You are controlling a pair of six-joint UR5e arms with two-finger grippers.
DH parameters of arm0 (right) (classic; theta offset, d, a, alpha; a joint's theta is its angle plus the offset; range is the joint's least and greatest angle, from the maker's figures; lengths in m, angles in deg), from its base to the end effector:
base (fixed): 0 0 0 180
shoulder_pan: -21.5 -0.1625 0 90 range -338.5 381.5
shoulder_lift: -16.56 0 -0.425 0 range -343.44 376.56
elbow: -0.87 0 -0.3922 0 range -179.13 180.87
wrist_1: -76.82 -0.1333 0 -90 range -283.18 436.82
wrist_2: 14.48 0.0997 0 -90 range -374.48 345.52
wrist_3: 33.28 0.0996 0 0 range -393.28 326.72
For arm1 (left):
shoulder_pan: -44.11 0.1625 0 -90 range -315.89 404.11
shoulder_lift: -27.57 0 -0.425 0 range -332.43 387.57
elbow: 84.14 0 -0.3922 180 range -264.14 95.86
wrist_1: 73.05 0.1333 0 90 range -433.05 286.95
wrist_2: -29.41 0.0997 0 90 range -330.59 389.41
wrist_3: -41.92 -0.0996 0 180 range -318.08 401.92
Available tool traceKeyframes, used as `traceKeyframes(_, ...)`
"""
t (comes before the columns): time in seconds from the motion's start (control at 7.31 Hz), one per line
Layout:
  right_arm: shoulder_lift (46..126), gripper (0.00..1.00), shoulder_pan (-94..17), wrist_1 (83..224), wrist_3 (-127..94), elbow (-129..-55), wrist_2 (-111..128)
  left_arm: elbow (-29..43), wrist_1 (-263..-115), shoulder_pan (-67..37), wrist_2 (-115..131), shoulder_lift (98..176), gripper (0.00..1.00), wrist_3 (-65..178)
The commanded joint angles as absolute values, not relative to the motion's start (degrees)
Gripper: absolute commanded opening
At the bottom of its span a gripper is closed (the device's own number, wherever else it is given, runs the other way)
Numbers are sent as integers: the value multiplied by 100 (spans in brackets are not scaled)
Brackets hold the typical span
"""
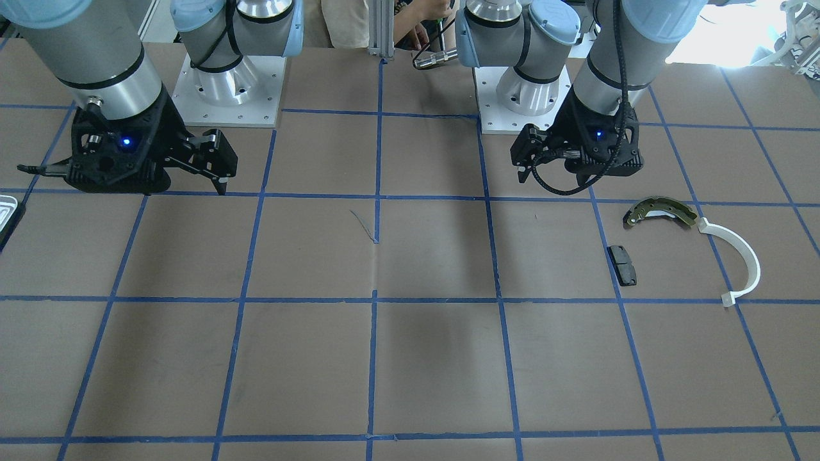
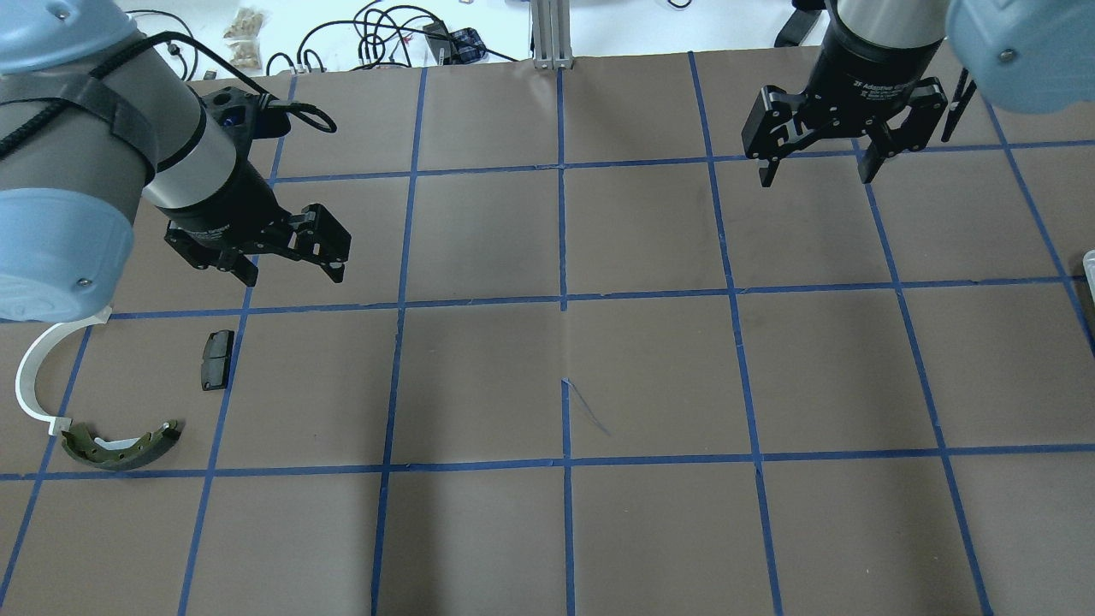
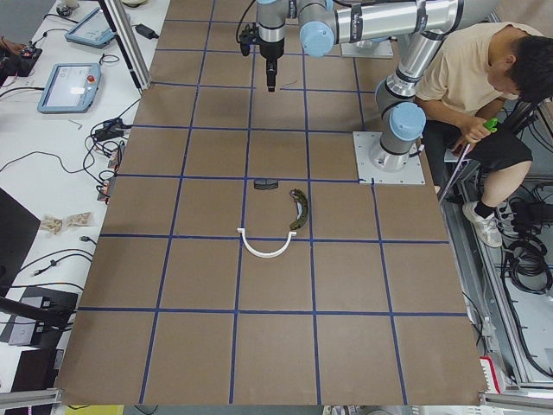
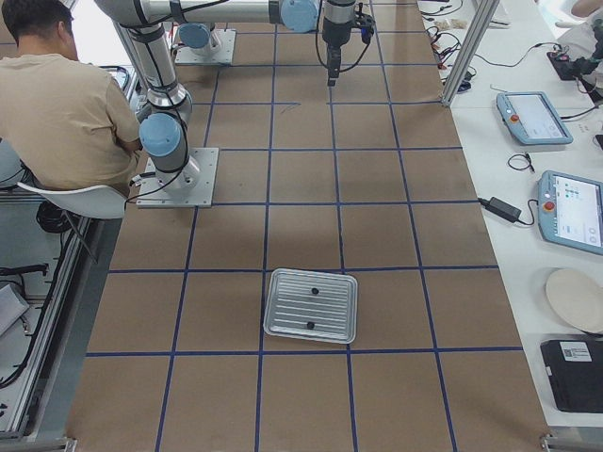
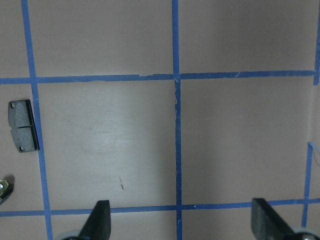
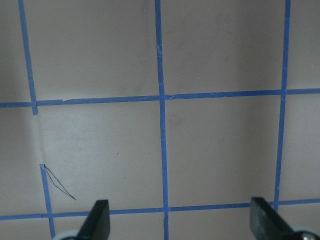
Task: Place bearing gear from tray to pile
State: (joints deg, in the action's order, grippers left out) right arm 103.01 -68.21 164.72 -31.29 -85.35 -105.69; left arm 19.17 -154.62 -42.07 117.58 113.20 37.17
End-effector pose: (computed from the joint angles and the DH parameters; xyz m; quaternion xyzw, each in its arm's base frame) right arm 0.1286 -0.5156 0.4855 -0.0197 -0.9996 -0.0162 0.0108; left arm -0.1059 -0.4619 0.4249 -0.0080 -0.9998 -0.0032 0.0163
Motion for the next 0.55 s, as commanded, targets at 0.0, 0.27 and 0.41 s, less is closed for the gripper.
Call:
traceKeyframes(0.0,10313,100,-6798,16497,-3082,-8700,-10571,1931,-15461,-4212,11756,11309,100,3726)
traceKeyframes(0.27,10235,100,-6483,16585,-3422,-8736,-10964,1939,-15461,-4212,11765,11300,100,3726)
traceKeyframes(0.41,10138,100,-6003,16594,-3712,-8737,-11010,1939,-15461,-4212,11748,11291,100,3726)
